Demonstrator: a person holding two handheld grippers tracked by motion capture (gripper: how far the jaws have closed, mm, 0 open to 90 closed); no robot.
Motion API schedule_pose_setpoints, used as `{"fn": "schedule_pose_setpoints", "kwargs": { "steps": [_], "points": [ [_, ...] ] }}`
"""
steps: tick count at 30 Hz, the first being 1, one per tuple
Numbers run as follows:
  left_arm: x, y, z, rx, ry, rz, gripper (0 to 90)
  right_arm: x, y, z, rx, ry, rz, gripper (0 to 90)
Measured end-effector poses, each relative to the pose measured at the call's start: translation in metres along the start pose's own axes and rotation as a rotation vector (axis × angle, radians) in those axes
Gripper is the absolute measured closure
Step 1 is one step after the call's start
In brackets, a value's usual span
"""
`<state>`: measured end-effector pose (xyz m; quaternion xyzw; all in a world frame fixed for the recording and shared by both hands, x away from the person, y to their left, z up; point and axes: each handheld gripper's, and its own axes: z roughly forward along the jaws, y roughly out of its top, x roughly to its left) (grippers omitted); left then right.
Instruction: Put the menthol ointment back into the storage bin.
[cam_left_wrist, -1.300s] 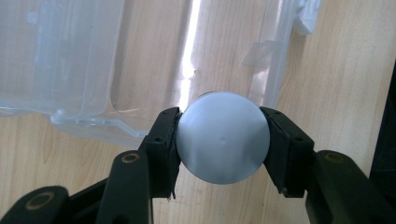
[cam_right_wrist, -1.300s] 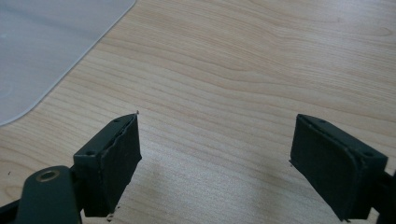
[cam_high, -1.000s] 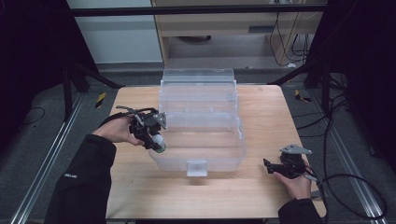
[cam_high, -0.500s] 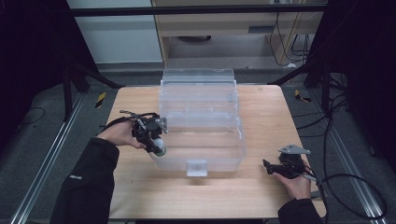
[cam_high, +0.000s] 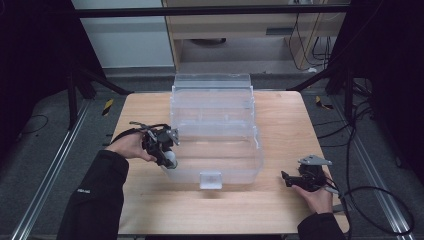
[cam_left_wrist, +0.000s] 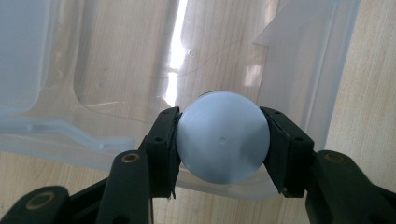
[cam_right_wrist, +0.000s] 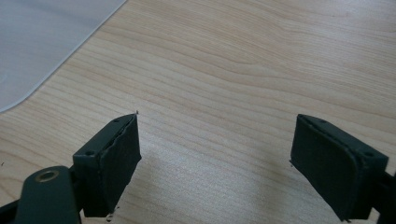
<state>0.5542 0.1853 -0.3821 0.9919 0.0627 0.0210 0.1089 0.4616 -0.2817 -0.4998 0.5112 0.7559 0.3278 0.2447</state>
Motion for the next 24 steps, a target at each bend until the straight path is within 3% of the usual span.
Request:
{"fn": "schedule_pose_setpoints", "kwargs": {
  "steps": [24],
  "points": [
    [0.001, -0.004, 0.017, 0.0, -0.015, 0.004, 50.1, 0.001, 0.0, 0.001, 0.014, 0.001, -0.005, 14.7]
  ]
}}
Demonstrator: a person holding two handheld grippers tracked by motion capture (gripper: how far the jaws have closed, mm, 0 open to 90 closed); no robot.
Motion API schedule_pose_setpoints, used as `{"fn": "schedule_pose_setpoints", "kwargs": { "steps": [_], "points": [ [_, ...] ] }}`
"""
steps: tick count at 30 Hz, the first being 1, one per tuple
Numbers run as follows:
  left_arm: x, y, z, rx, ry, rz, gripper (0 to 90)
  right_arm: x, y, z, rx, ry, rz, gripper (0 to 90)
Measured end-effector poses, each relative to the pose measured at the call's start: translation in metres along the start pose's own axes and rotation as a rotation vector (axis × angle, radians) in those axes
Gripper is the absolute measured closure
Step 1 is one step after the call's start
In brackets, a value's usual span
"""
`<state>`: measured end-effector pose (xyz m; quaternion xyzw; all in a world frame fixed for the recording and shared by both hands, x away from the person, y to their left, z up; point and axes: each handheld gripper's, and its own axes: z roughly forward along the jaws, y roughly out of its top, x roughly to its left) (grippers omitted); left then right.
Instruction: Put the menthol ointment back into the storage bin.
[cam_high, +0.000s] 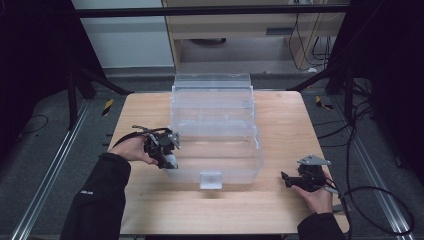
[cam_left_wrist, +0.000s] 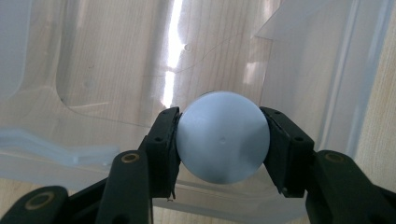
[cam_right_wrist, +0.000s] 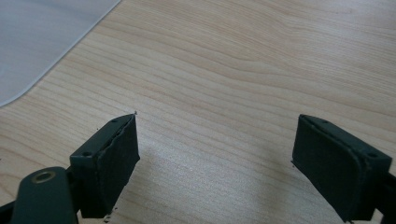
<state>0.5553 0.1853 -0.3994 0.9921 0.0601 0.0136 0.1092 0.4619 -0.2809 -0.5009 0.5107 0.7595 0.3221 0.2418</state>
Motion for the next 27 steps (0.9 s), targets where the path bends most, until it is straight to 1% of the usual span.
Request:
{"fn": "schedule_pose_setpoints", "kwargs": {
  "steps": [6, 7, 8, 13, 15, 18, 22, 23, 24, 25, 26, 27],
  "points": [
    [0.0, 0.0, 0.0, -0.008, 0.001, -0.003, 48.8, 0.0, 0.0, 0.0, -0.003, 0.001, 0.001, 14.2],
    [0.0, 0.0, -0.001, -0.01, 0.002, -0.003, 47.3, 0.0, 0.0, 0.0, -0.003, 0.0, 0.0, 14.2],
    [0.0, 0.0, -0.001, -0.011, 0.004, 0.002, 47.3, 0.0, 0.0, 0.0, -0.003, 0.0, -0.001, 14.1],
    [-0.001, -0.001, -0.002, -0.015, 0.01, -0.005, 46.6, 0.0, 0.0, 0.0, -0.001, 0.001, 0.001, 14.2],
    [-0.001, -0.002, -0.007, -0.029, 0.025, -0.001, 46.1, 0.0, 0.0, 0.0, -0.003, 0.001, 0.002, 14.2],
    [-0.002, -0.004, -0.016, -0.07, 0.038, -0.013, 45.1, 0.0, 0.0, 0.0, -0.004, 0.001, 0.004, 14.2],
    [-0.004, -0.007, -0.029, -0.124, 0.058, -0.036, 44.2, -0.001, 0.0, -0.001, -0.006, -0.002, 0.004, 14.2],
    [-0.005, -0.009, -0.034, -0.144, 0.068, -0.046, 44.0, -0.001, 0.0, -0.001, -0.006, -0.002, 0.004, 14.2],
    [-0.005, -0.009, -0.034, -0.144, 0.068, -0.046, 43.8, -0.001, 0.0, -0.001, -0.006, -0.004, 0.003, 14.2],
    [-0.006, -0.01, -0.037, -0.159, 0.074, -0.051, 43.8, -0.001, 0.0, -0.001, -0.006, -0.004, 0.003, 14.2],
    [-0.008, -0.013, -0.044, -0.197, 0.085, -0.073, 43.8, -0.001, 0.0, -0.001, -0.009, -0.004, 0.004, 14.2],
    [-0.008, -0.013, -0.044, -0.197, 0.085, -0.073, 43.8, -0.001, 0.0, -0.001, -0.009, -0.005, 0.005, 14.2]
  ]
}}
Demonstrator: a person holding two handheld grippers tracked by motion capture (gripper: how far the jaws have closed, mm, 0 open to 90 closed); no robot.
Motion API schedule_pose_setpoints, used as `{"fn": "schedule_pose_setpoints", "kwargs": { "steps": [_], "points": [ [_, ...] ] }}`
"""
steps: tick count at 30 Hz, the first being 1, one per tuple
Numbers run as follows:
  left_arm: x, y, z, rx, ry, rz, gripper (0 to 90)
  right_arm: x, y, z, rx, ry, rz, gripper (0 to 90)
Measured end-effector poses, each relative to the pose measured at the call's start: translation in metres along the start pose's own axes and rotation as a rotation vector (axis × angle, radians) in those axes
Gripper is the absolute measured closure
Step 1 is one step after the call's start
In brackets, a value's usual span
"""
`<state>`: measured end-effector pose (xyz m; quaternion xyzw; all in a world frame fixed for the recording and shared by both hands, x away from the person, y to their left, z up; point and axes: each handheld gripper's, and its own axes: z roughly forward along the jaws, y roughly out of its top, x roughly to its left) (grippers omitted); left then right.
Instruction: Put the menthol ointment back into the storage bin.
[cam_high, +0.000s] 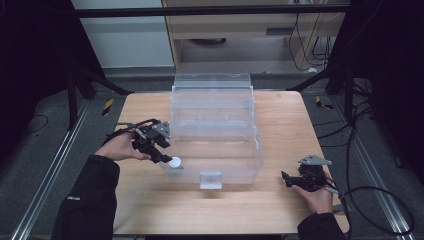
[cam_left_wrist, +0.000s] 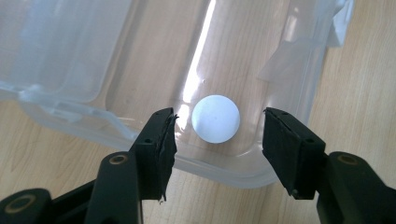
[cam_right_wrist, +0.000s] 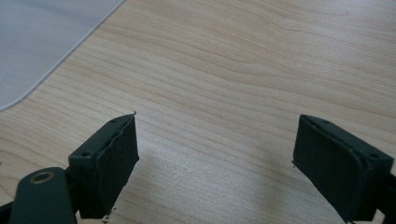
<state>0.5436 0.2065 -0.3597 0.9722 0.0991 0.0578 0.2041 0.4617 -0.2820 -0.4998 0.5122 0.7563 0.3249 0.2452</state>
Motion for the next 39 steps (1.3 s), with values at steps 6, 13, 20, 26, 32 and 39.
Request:
{"fn": "schedule_pose_setpoints", "kwargs": {
  "steps": [6, 13, 20, 26, 32, 39],
  "points": [
    [-0.006, -0.011, -0.021, -0.123, 0.068, -0.061, 41.7, 0.0, 0.0, -0.001, -0.001, 0.003, 0.009, 14.2],
    [-0.01, -0.037, -0.04, -0.248, 0.165, -0.172, 41.1, -0.002, 0.001, -0.003, -0.011, 0.0, 0.021, 14.2],
    [-0.023, -0.065, -0.038, -0.316, 0.226, -0.269, 41.1, -0.002, 0.0, -0.003, -0.012, -0.002, 0.023, 14.3],
    [-0.034, -0.09, -0.031, -0.423, 0.307, -0.394, 40.6, -0.003, -0.001, -0.004, -0.012, 0.002, 0.033, 14.4],
    [-0.049, -0.12, -0.015, -0.492, 0.428, -0.551, 40.0, -0.003, -0.001, -0.004, -0.013, 0.003, 0.038, 14.4],
    [-0.059, -0.148, 0.008, -0.515, 0.541, -0.693, 37.3, -0.004, -0.001, -0.004, -0.015, 0.002, 0.036, 14.4]
  ]
}}
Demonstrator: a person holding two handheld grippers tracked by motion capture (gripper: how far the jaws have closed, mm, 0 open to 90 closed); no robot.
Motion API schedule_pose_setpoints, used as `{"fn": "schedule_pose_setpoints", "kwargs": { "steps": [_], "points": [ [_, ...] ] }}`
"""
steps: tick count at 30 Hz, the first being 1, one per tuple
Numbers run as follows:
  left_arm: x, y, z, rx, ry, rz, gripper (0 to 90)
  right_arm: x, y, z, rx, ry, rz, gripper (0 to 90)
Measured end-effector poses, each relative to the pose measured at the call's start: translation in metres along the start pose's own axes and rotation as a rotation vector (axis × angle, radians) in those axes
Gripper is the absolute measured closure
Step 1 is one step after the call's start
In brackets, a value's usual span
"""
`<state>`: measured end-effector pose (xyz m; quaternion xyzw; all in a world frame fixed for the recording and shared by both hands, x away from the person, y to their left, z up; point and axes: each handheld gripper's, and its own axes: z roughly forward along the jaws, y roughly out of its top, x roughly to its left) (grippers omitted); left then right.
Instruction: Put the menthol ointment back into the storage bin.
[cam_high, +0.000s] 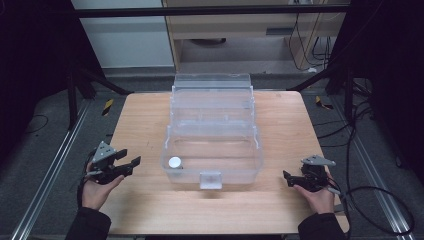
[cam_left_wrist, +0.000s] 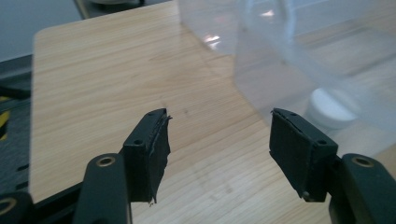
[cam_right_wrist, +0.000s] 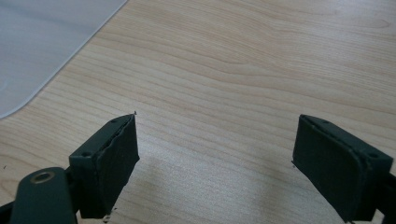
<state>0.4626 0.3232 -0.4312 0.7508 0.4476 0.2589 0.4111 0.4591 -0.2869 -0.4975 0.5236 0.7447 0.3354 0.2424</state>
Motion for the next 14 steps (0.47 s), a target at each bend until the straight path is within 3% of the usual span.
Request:
{"fn": "schedule_pose_setpoints", "kwargs": {
  "steps": [4, 5, 6, 7, 8, 14],
  "points": [
    [0.005, -0.016, 0.003, -0.014, 0.074, -0.052, 35.1, 0.0, -0.001, 0.0, -0.001, 0.0, 0.001, 14.2],
    [0.005, -0.016, 0.003, -0.014, 0.074, -0.052, 34.5, 0.0, -0.001, 0.0, -0.001, 0.0, 0.001, 14.2],
    [0.007, -0.022, 0.003, 0.0, 0.122, -0.055, 33.6, 0.0, -0.001, 0.0, 0.003, 0.002, 0.005, 13.7],
    [0.007, -0.022, 0.003, 0.0, 0.122, -0.055, 32.8, 0.0, -0.001, 0.0, 0.004, 0.002, 0.008, 13.6],
    [0.01, -0.027, 0.001, -0.008, 0.158, -0.078, 32.6, -0.001, -0.001, 0.0, 0.002, 0.0, 0.006, 13.4],
    [0.014, -0.037, -0.003, -0.028, 0.232, -0.119, 29.3, -0.003, -0.002, -0.001, -0.002, -0.001, 0.003, 12.9]
  ]
}}
